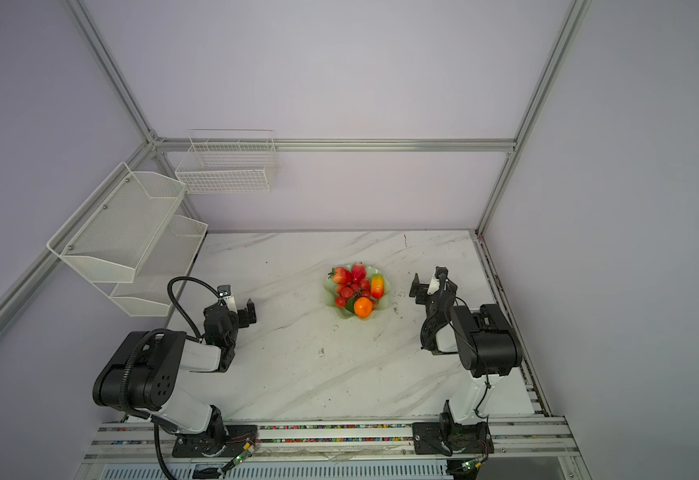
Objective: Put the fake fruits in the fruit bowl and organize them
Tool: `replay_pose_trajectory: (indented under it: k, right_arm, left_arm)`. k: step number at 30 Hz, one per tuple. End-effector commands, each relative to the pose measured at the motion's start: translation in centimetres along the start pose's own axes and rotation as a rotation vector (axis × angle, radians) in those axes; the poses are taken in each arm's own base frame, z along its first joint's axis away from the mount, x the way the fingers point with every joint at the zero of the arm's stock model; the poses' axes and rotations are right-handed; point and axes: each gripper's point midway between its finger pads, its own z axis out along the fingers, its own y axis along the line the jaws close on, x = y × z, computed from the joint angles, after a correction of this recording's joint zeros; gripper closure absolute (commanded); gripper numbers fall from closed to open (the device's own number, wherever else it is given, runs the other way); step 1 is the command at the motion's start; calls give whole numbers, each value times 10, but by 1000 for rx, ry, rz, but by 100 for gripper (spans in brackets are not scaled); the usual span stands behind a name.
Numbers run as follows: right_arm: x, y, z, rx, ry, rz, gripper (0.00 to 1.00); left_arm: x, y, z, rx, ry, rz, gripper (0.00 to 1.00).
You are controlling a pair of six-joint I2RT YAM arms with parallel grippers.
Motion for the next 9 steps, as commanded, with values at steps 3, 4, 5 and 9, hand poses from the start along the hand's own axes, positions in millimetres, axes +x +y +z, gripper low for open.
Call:
replay_pose_trajectory:
  k: [3,4,5,9]
  right_arm:
    - [-14,-3,2,15,-44,-12,3]
    - [-13,-2,3,11,-35,-14,3]
    - [-13,-1,4,5,-33,-12,3]
    - [-12,-3,2,14,-37,-15,3]
  left_arm:
    - [-41,-1,6,6,-116,-33,0]
    - [-41,-1,6,7,-117,-33,0]
    - [-41,-1,6,8,-115,-34,0]
    - [-41,-1,6,6,-116,-34,0]
